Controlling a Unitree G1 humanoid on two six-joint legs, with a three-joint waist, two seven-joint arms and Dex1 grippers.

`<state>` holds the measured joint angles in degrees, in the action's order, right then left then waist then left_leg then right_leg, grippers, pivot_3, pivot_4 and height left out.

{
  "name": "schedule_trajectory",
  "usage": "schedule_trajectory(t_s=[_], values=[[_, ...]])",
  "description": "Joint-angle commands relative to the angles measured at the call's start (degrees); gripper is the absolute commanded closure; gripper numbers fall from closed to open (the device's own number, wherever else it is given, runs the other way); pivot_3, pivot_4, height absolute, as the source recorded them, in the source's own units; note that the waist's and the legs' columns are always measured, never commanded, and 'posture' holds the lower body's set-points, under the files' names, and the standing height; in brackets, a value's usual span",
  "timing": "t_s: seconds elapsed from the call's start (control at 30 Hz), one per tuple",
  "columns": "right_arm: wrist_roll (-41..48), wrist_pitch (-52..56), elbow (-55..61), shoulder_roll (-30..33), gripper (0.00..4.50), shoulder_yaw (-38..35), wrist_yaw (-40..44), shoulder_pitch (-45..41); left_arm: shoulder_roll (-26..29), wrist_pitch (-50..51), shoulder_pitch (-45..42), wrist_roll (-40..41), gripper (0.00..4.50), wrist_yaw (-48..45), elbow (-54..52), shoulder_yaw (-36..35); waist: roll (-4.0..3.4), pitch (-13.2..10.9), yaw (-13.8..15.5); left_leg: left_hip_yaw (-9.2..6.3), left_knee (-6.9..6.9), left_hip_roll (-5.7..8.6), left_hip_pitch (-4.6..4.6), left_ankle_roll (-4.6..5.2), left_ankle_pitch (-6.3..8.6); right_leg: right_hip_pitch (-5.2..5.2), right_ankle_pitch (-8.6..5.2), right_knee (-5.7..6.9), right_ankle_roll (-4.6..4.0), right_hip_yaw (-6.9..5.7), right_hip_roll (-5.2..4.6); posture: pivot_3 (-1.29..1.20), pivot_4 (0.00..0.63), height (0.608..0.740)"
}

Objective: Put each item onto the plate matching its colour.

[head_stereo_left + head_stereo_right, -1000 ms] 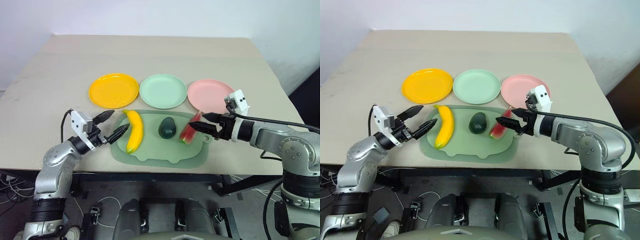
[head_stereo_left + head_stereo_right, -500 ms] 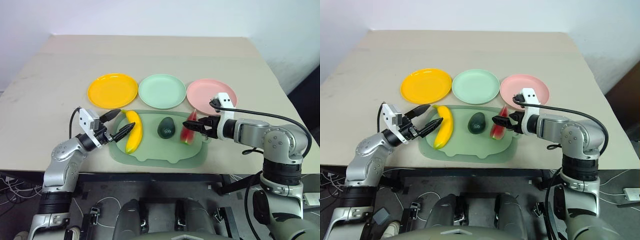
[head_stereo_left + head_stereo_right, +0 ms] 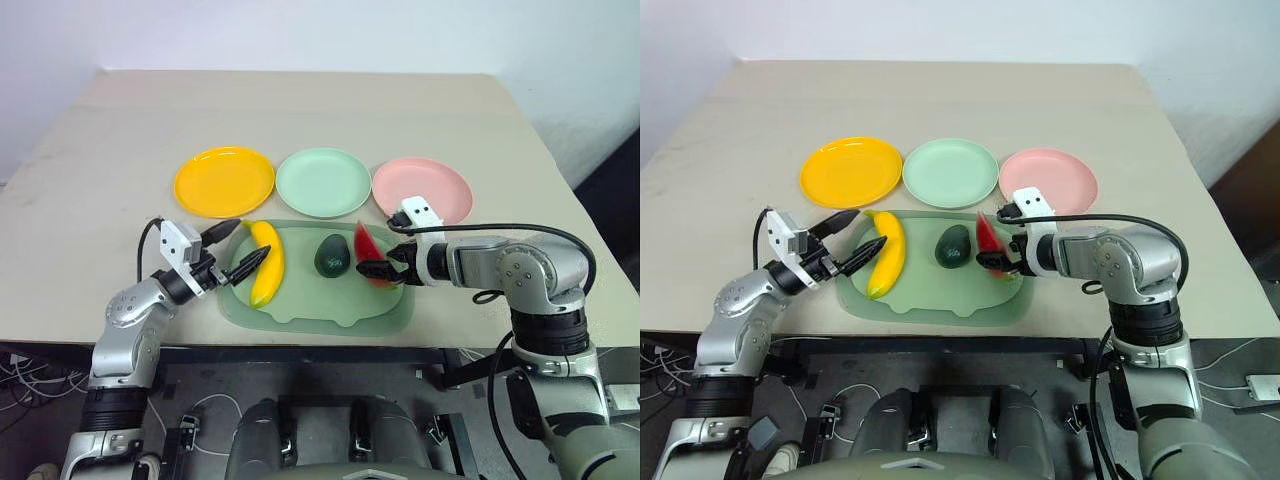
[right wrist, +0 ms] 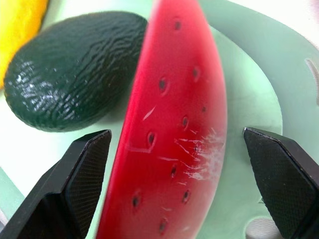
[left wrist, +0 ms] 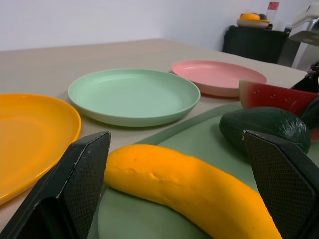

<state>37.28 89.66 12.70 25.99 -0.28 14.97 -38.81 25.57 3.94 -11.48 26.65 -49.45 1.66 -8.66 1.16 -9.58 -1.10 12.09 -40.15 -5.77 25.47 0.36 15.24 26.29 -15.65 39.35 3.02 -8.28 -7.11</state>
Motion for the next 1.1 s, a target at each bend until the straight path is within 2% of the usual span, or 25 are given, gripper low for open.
schedule_trajectory(t_s=[0.03,0.27,0.47,0.5,0.6,0.73,0.8,0.93,1.1], values=[[-1.2,2.5,0.9,0.7,0.00,1.5,0.1,-0.8,-0.1,-1.6,0.3,-0.6,0.06,0.6,-0.6,-0.7,0.00,0.0,0.0,0.00,0.00,0.00,0.00,0.00,0.00,0.00,0.00,0.00,0.00,0.00,0.00,0.00,0.150,0.695],[-3.4,2.8,1.6,1.0,0.00,6.3,0.6,-0.1,0.1,-1.7,0.1,-0.5,0.06,0.6,-0.3,-0.7,0.03,0.0,0.0,-0.01,0.00,-0.01,-0.01,0.00,0.00,-0.02,0.00,0.00,0.00,0.00,0.00,0.00,0.150,0.695],[-5.3,1.0,1.5,2.6,1.87,9.5,2.1,-0.4,0.2,-1.3,0.8,-0.6,0.00,1.1,-1.6,-0.6,0.05,0.1,0.0,-0.01,0.00,-0.01,-0.02,0.00,0.00,-0.02,0.00,-0.01,0.00,-0.01,-0.01,0.00,0.150,0.695],[-5.6,0.8,1.3,2.8,2.05,9.7,2.3,-0.5,0.2,-1.3,0.9,-0.5,0.00,1.1,-1.8,-0.6,0.05,0.1,0.0,-0.01,0.01,-0.01,-0.02,0.00,0.00,-0.02,0.00,-0.01,0.00,0.00,-0.01,0.00,0.150,0.695],[-6.1,0.5,0.9,3.3,2.06,9.4,3.3,-1.0,0.4,-1.3,1.0,-0.4,0.00,1.3,-1.9,-1.0,0.06,0.1,0.0,-0.01,0.01,-0.02,-0.03,0.00,0.00,-0.02,0.00,-0.01,0.00,-0.01,-0.01,0.00,0.150,0.695],[-5.7,-0.7,0.7,7.3,2.06,5.8,6.4,-3.9,0.9,-1.3,2.0,-0.4,0.00,1.6,-2.8,-1.7,0.05,0.1,0.1,-0.01,0.02,-0.01,0.02,0.02,0.01,0.03,0.00,-0.03,0.00,-0.01,-0.03,0.00,0.150,0.695],[-6.5,-4.2,-2.5,8.4,2.06,3.3,7.7,-8.4,1.2,-1.0,2.3,-0.2,0.00,2.0,-3.4,-2.3,-0.01,0.0,0.0,0.00,0.03,-0.01,0.04,0.03,0.02,0.04,0.00,-0.05,0.00,-0.01,-0.04,0.00,0.150,0.695],[-9.5,-11.4,-14.4,9.3,2.06,2.9,9.9,-17.1,1.7,-0.6,2.3,-0.1,0.00,2.4,-4.0,-3.0,-0.08,0.0,-0.2,0.08,0.04,-0.01,0.10,0.02,0.02,0.18,0.01,-0.04,-0.02,0.03,-0.03,0.00,0.150,0.695],[-19.4,-28.8,-38.1,8.7,2.06,8.1,12.9,-25.6,2.4,-0.1,2.5,0.1,0.00,2.9,-5.0,-3.6,-0.07,0.0,-0.1,0.16,0.10,-0.01,0.08,0.01,0.01,0.16,0.01,-0.08,-0.01,0.02,0.00,0.00,0.150,0.695]])
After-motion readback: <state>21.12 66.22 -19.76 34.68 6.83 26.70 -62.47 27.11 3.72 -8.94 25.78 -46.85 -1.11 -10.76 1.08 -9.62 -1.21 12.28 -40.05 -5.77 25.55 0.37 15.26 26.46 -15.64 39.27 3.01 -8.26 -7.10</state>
